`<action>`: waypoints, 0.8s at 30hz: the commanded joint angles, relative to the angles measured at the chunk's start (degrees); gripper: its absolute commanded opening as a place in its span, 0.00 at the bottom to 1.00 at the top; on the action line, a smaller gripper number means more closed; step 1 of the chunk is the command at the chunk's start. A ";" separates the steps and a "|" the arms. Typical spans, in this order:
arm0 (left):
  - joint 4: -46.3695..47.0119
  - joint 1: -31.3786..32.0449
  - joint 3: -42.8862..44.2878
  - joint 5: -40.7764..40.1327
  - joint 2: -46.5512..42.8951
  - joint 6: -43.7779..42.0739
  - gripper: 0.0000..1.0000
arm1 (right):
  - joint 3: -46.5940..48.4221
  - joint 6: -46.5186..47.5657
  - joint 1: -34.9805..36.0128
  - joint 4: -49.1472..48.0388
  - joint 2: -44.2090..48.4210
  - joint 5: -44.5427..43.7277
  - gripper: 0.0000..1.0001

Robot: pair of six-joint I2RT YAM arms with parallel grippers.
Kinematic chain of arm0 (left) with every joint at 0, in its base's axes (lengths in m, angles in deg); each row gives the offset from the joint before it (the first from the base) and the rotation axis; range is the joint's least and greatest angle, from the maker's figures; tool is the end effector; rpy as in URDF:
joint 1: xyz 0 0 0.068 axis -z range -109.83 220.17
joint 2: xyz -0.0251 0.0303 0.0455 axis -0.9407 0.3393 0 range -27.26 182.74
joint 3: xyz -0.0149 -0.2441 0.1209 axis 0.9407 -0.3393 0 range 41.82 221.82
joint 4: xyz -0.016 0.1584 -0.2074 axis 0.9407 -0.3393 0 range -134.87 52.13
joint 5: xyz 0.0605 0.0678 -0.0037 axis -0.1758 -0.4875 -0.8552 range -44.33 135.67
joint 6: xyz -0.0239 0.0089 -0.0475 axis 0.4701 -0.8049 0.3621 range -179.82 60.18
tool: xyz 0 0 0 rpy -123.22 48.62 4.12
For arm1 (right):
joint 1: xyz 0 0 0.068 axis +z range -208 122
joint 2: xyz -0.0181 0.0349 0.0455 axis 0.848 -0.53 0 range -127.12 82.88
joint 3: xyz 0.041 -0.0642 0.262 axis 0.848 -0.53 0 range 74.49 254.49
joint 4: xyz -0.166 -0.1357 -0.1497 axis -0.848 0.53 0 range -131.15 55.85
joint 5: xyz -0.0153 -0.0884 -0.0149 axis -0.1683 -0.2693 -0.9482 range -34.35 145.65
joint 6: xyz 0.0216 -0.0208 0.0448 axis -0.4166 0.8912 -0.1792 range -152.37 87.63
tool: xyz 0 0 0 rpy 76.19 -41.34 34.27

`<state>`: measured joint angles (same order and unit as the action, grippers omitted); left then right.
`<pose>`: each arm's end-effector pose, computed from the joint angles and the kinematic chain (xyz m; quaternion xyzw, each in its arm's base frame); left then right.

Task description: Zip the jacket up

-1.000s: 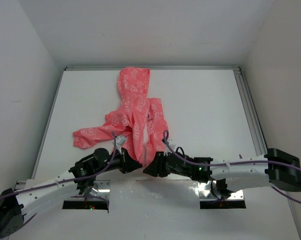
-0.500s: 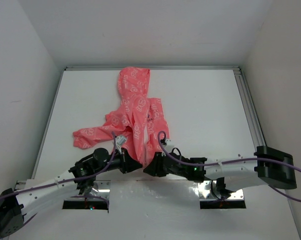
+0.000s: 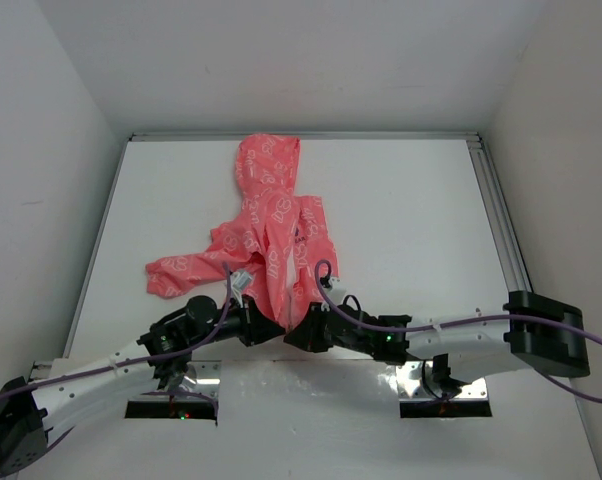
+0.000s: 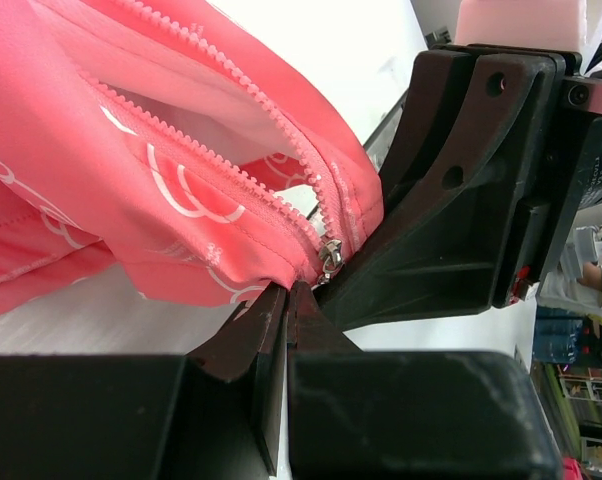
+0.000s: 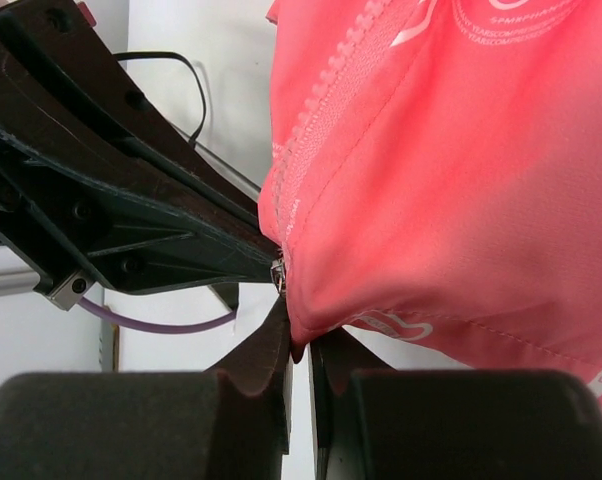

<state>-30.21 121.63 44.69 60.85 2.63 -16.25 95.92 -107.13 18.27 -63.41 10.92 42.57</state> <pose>0.0793 -0.1145 0.1513 0.1318 0.8016 -0.4954 0.3075 0.0638 0.2274 0.1621 0.0473 0.8534 0.4691 0.2222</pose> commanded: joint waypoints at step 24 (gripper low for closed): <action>0.25 0.39 -5.07 -1.91 -2.38 -1.56 0.00 | 0.02 -14.79 -3.49 -15.26 6.05 2.37 0.00</action>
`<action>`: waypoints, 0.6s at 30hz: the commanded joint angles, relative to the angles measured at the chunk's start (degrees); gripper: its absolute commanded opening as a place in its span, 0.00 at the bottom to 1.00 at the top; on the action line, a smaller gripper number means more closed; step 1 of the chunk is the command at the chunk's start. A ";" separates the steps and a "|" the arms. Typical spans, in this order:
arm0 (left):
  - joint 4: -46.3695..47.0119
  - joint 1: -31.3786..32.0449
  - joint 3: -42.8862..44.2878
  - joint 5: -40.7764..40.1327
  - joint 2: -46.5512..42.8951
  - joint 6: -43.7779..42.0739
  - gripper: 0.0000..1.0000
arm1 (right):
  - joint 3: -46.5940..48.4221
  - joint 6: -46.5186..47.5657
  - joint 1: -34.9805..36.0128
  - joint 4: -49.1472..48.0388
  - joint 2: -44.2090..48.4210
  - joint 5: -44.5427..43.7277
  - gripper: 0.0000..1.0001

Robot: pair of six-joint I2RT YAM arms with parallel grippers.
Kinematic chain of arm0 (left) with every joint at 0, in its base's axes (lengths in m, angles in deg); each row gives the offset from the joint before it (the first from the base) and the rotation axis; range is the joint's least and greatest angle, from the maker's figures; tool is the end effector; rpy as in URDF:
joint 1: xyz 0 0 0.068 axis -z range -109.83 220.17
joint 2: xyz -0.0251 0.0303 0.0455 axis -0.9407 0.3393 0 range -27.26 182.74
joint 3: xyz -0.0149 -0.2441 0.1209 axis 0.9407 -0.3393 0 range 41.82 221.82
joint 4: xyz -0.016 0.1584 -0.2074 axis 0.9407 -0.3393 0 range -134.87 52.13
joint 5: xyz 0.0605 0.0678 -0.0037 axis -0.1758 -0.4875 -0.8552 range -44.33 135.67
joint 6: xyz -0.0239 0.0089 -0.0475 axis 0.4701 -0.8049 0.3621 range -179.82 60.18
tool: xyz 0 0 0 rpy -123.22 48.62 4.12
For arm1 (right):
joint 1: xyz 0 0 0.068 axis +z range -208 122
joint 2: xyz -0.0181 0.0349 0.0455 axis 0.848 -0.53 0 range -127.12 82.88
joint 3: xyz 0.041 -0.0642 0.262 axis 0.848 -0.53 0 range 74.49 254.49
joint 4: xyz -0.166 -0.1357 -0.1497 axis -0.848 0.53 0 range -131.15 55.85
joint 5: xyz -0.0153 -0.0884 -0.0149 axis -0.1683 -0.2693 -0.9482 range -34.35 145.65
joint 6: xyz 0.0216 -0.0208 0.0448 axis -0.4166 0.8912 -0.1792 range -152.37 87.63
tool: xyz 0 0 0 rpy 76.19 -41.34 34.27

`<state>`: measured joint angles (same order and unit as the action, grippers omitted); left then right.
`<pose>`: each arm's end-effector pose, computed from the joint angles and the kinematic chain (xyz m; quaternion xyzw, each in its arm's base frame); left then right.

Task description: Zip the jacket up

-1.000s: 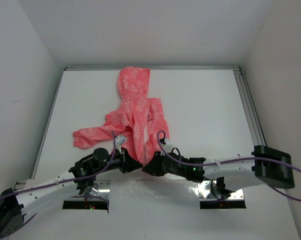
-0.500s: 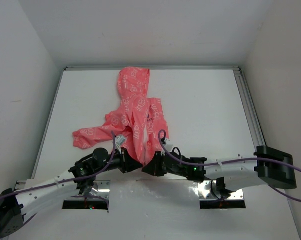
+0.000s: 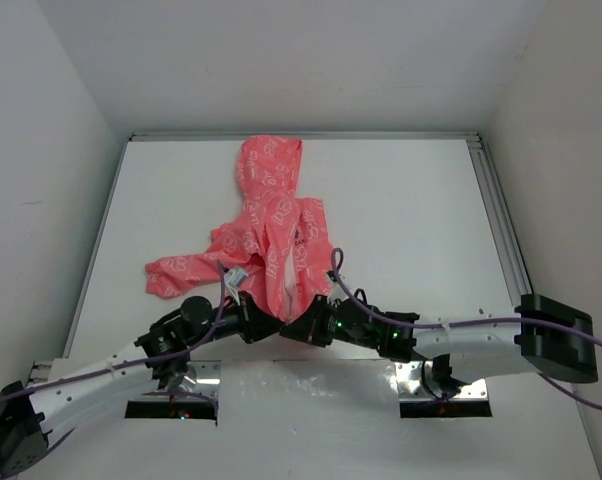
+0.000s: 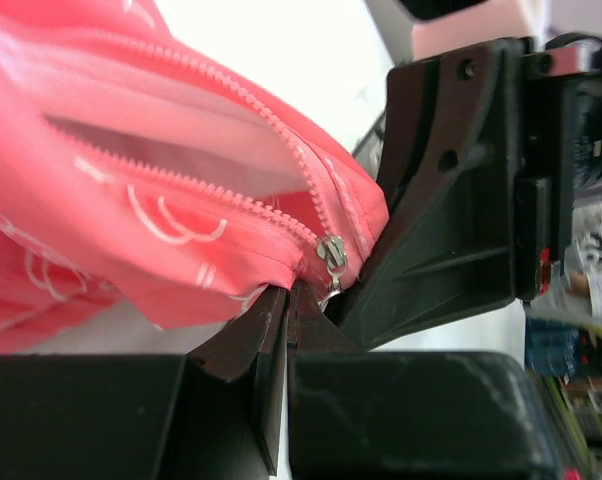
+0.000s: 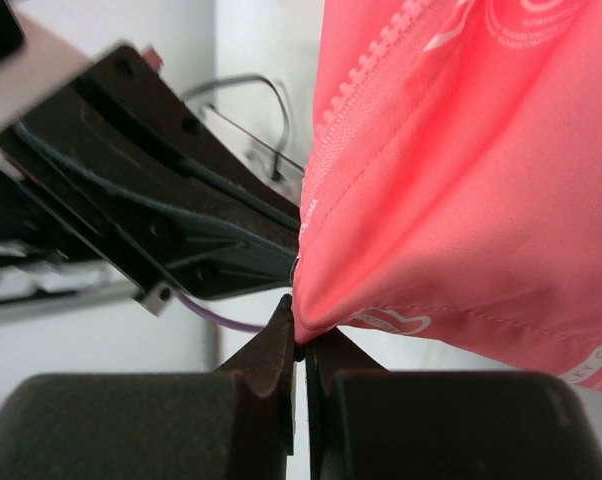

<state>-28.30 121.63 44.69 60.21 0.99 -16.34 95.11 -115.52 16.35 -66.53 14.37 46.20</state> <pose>0.0796 -0.1142 0.1582 0.1312 0.7840 -0.5091 0.3300 0.0684 0.2227 0.1759 0.1093 0.8227 0.5296 0.1753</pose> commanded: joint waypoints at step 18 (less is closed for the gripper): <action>-5.78 0.39 -5.86 -2.33 -6.89 -1.65 0.00 | -10.16 -20.99 -10.98 -31.92 2.50 -5.05 0.00</action>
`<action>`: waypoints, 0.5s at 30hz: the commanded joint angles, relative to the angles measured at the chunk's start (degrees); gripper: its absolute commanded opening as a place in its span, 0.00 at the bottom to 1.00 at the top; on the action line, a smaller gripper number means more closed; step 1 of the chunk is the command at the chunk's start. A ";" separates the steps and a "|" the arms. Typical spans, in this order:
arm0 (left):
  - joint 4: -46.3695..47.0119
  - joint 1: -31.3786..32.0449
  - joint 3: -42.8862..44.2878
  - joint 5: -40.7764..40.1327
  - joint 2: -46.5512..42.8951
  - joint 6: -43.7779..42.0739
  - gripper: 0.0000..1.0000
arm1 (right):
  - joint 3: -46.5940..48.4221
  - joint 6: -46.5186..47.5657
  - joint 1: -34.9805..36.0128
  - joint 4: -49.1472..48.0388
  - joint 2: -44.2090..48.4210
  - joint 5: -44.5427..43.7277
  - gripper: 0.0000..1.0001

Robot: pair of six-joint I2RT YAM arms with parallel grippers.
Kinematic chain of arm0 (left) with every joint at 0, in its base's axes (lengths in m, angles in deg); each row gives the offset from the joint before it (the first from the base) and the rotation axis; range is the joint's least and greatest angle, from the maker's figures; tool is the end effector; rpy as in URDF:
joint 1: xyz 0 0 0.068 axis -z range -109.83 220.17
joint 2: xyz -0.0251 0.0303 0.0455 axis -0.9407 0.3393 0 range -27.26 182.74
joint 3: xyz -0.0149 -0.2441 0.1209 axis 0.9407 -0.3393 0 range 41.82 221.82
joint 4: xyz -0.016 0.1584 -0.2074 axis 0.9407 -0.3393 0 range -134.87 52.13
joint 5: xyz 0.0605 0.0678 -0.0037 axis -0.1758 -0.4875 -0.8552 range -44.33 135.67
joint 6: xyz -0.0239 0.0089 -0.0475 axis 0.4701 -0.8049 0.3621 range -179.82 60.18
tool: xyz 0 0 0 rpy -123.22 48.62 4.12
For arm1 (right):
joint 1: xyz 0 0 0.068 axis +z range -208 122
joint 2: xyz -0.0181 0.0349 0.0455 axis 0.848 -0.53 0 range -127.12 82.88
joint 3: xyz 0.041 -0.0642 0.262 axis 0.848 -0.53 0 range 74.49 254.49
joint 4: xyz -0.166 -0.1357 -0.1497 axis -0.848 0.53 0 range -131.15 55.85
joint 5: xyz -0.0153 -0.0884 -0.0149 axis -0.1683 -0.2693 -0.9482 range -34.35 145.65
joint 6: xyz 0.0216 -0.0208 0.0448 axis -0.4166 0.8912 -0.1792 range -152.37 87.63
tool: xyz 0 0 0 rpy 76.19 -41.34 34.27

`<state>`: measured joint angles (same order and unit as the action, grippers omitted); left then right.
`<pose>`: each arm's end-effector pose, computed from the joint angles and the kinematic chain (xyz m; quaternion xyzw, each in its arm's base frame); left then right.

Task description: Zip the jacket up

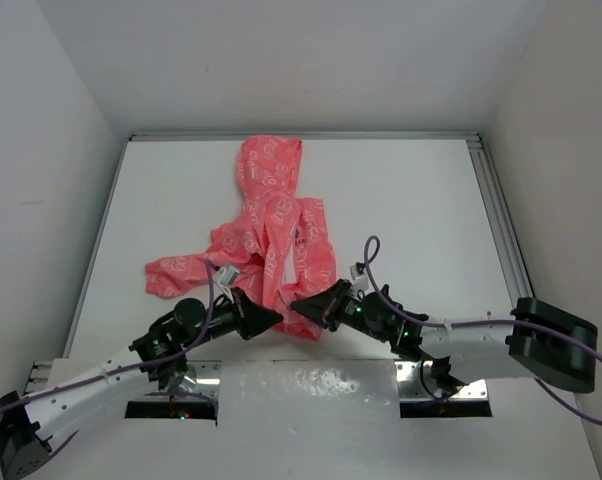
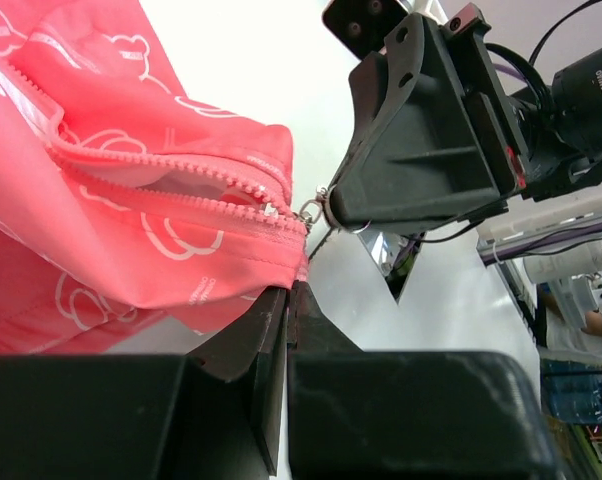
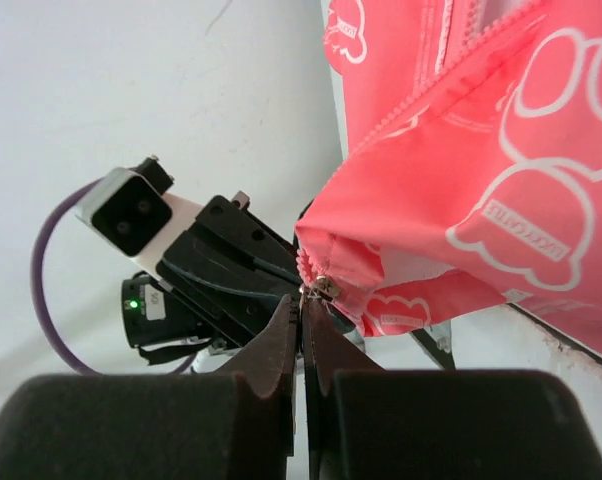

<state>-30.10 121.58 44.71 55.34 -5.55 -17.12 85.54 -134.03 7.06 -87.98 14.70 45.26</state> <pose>0.0784 -0.1078 0.1681 0.1118 0.7629 -0.5081 0.3839 0.0954 0.1900 0.1659 0.2952 0.7076 0.6258 0.1429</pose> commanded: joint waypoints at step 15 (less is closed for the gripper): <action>-5.75 0.44 -3.42 2.55 6.83 -2.36 0.00 | 14.85 0.76 -6.79 -5.47 -7.66 4.23 0.00</action>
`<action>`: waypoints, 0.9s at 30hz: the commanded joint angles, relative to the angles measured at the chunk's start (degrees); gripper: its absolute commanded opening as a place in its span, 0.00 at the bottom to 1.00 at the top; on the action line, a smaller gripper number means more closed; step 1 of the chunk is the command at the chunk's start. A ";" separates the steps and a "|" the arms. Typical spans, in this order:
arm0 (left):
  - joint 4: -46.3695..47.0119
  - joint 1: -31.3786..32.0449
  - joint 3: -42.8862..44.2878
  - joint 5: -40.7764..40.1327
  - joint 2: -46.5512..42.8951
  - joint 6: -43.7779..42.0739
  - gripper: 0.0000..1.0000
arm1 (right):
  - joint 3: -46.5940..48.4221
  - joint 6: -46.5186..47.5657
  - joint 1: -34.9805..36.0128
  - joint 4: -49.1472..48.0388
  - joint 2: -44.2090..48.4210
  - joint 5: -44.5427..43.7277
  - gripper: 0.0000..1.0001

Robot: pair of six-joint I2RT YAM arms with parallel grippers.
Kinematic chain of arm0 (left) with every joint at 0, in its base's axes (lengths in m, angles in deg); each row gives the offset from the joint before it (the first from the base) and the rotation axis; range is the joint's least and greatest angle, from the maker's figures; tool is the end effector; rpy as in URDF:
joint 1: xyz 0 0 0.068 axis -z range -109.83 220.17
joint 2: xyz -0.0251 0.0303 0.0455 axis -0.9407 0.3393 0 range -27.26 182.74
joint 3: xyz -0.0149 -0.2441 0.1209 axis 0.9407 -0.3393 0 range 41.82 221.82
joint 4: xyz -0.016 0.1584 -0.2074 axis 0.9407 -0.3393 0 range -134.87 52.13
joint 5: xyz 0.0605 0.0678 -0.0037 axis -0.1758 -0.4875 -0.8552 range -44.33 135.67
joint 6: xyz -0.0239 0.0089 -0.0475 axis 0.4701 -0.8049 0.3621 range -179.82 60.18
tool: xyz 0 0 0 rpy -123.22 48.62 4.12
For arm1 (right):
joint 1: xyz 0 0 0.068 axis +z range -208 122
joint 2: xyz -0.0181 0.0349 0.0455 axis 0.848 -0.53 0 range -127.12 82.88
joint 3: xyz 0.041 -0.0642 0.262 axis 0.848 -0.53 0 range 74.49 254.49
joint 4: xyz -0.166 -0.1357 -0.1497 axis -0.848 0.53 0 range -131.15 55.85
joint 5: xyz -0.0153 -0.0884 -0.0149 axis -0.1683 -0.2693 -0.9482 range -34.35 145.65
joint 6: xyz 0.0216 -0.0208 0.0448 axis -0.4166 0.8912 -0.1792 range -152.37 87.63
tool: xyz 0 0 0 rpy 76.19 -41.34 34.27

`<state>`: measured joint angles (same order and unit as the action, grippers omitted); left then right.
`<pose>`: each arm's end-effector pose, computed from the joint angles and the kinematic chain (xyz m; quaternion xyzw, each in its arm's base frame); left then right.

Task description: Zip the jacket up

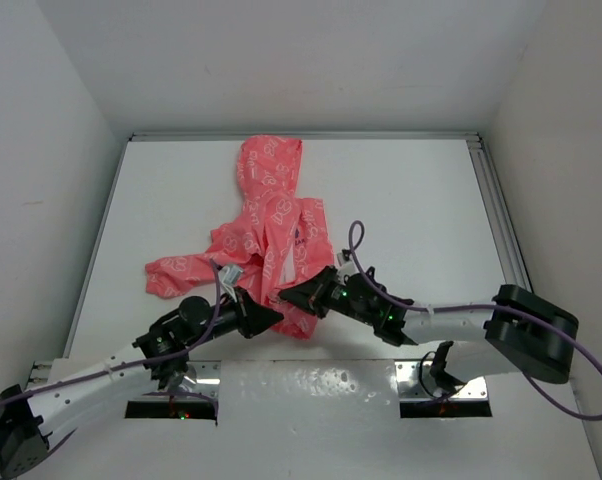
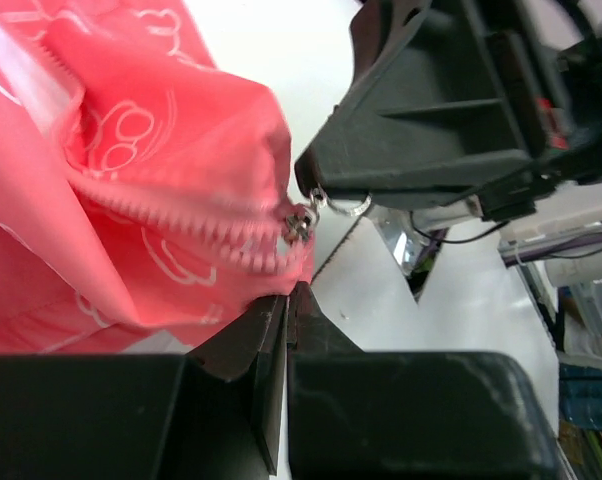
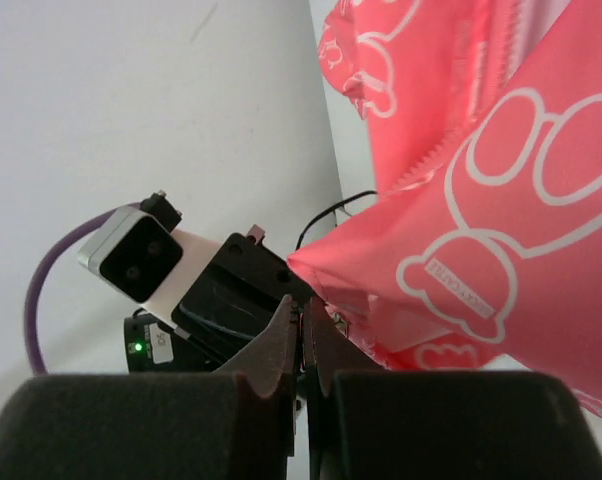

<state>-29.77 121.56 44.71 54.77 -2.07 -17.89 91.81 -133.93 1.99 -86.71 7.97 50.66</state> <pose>0.0807 -0.1101 0.1617 0.1134 0.7799 -0.4883 0.3747 0.1229 0.2066 0.1709 0.3013 0.7162 0.6150 0.1343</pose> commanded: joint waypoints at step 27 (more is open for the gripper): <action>-22.94 -0.41 5.18 -30.44 4.99 9.48 0.51 | -4.04 21.75 -5.15 27.19 24.46 -2.05 0.00</action>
<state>-47.82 121.87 46.40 37.00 -3.34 -13.43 88.01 -114.60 -3.52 -61.00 30.50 45.48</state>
